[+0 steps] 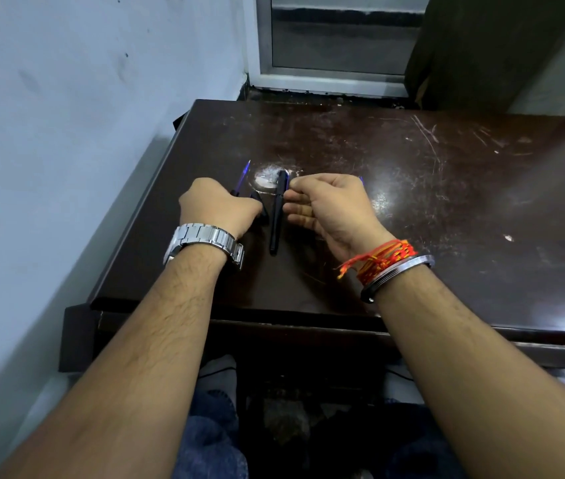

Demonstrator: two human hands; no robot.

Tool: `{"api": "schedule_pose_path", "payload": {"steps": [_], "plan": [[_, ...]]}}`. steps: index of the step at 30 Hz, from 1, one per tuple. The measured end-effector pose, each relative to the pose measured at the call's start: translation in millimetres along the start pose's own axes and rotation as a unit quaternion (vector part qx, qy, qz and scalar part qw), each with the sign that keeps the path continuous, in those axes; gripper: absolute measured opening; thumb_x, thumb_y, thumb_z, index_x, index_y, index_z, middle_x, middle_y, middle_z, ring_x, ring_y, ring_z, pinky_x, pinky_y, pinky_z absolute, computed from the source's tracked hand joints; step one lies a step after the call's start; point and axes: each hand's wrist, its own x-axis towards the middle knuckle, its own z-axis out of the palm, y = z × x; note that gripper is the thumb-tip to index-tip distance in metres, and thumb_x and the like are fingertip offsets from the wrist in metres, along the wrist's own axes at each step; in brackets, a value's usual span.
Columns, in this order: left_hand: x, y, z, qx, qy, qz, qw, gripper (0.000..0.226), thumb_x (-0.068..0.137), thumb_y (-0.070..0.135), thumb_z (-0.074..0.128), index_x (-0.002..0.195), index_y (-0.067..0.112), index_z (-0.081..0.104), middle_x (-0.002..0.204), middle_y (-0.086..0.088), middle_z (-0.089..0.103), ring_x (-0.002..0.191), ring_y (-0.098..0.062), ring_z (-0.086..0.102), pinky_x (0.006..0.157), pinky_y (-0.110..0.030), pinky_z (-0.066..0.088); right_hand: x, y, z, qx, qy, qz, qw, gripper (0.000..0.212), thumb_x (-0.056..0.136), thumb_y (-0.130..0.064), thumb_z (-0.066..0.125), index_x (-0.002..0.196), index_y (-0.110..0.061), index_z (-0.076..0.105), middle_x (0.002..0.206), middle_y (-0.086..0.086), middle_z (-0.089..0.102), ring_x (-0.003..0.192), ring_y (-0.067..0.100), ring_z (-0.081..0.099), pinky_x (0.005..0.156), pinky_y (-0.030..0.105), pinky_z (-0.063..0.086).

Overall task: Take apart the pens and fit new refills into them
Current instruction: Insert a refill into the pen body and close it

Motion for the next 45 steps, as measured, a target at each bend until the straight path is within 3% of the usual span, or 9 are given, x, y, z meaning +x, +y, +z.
{"api": "schedule_pose_path", "payload": {"steps": [11,16,19,26,30,35,39,42,45], "plan": [[-20.1,15.5,8.3,-0.071,-0.047,0.145,0.986,0.028,0.079,0.027,0.063,0.064,0.005,0.068,0.044,0.005,0.049,0.040,-0.009,0.045,0.031,-0.014,0.027,-3.0,2.4,3.6,0.001,-0.030,-0.057,0.998,0.015,0.088,-0.008,0.069,0.074,-0.010,0.074,0.062,0.001,0.061,0.046,0.005,0.051,0.045,0.019,0.041],[-22.6,17.6,10.2,-0.058,-0.064,0.146,0.985,0.025,0.079,0.021,0.062,0.064,0.001,0.066,0.048,0.002,0.046,0.045,-0.017,0.042,0.030,-0.017,0.024,-3.7,-4.0,3.5,0.051,-0.023,-0.047,0.997,0.016,0.084,0.003,0.060,0.081,-0.002,0.074,0.076,0.013,0.062,0.049,0.008,0.047,0.052,0.024,0.040],[-22.4,17.4,10.8,-0.052,-0.070,0.144,0.986,0.030,0.082,0.023,0.063,0.056,0.008,0.058,0.051,0.002,0.048,0.046,-0.016,0.043,0.030,-0.015,0.025,-2.9,-1.4,3.1,0.036,-0.035,-0.060,0.997,0.017,0.085,-0.004,0.067,0.069,-0.009,0.073,0.063,0.002,0.060,0.047,0.006,0.044,0.049,0.020,0.039],[-18.5,14.0,-1.0,0.045,-0.025,0.120,0.991,0.018,0.074,0.021,0.061,0.064,0.006,0.064,0.057,-0.004,0.057,0.052,-0.019,0.053,0.041,-0.022,0.030,8.8,-4.1,-9.4,0.113,0.083,-0.124,0.982,0.023,0.089,-0.013,0.073,0.067,-0.014,0.070,0.064,0.002,0.060,0.048,0.006,0.048,0.044,0.020,0.040],[-14.1,12.5,-7.8,-0.041,0.112,0.167,0.979,0.025,0.074,0.012,0.054,0.050,0.019,0.051,0.049,0.008,0.049,0.047,-0.006,0.047,0.037,-0.007,0.028,12.1,-3.0,-14.4,0.135,0.111,-0.123,0.977,0.023,0.091,-0.011,0.071,0.068,-0.011,0.066,0.067,0.006,0.060,0.053,0.009,0.055,0.046,0.021,0.046],[-21.7,18.6,-2.5,-0.130,0.039,0.231,0.963,0.014,0.078,0.022,0.067,0.068,0.025,0.076,0.054,0.022,0.061,0.055,0.012,0.058,0.053,-0.001,0.041,8.3,1.3,-7.8,0.040,0.087,-0.141,0.985,0.025,0.090,-0.011,0.071,0.065,-0.012,0.068,0.055,-0.003,0.061,0.046,0.005,0.051,0.046,0.020,0.045],[-19.5,15.6,1.2,-0.103,-0.015,0.229,0.968,0.014,0.075,0.030,0.074,0.066,0.020,0.077,0.055,0.017,0.068,0.051,-0.004,0.064,0.050,-0.020,0.051,5.3,3.2,-5.9,0.024,0.075,-0.139,0.987,0.025,0.090,-0.011,0.071,0.065,-0.011,0.070,0.057,0.000,0.062,0.046,0.005,0.051,0.046,0.020,0.045],[-16.3,14.6,1.2,-0.064,-0.020,0.235,0.970,0.023,0.078,0.030,0.072,0.069,0.009,0.076,0.059,-0.006,0.070,0.055,-0.021,0.067,0.055,-0.034,0.056,5.1,4.5,-4.4,0.024,0.070,-0.137,0.988,0.026,0.091,-0.010,0.071,0.065,-0.010,0.070,0.059,0.003,0.061,0.047,0.005,0.051,0.046,0.019,0.046],[-10.4,12.5,0.3,-0.026,0.024,0.209,0.977,0.027,0.080,0.029,0.070,0.070,0.004,0.074,0.064,-0.014,0.071,0.063,-0.027,0.069,0.057,-0.034,0.056,5.7,6.1,-3.5,0.017,0.066,-0.128,0.989,0.023,0.091,-0.012,0.071,0.067,-0.011,0.071,0.064,0.004,0.066,0.051,0.006,0.054,0.048,0.020,0.047]]}}
